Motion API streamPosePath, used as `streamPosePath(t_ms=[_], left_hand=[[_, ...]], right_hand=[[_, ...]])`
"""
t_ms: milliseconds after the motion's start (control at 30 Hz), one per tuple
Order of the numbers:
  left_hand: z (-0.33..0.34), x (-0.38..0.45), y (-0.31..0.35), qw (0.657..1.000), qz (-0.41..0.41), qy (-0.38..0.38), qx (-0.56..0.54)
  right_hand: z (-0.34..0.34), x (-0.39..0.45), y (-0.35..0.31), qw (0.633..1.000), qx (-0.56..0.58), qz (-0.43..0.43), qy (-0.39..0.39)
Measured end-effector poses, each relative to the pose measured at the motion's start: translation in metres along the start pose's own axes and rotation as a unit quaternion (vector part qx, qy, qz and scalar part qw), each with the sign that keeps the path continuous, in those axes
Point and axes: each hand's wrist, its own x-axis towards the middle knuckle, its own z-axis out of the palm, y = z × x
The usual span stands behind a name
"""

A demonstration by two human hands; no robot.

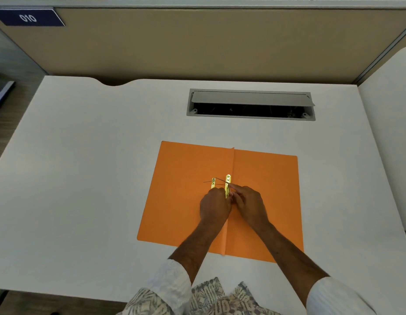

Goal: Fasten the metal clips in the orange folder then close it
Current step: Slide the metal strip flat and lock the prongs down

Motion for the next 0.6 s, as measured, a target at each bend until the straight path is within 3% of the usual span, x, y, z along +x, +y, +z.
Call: streamPosePath(t_ms=[300,600], left_hand=[[-0.003,-0.006,-0.003,1.0,0.026,-0.008,0.0],[0.0,0.013,-0.019,0.981,-0.015,0.036,-0.191]], right_hand=[[0.0,-0.004,-0.006,0.996,-0.078,0.022,-0.024],[-0.003,-0.004,-0.009,0.985,-0.144,0.062,-0.075]])
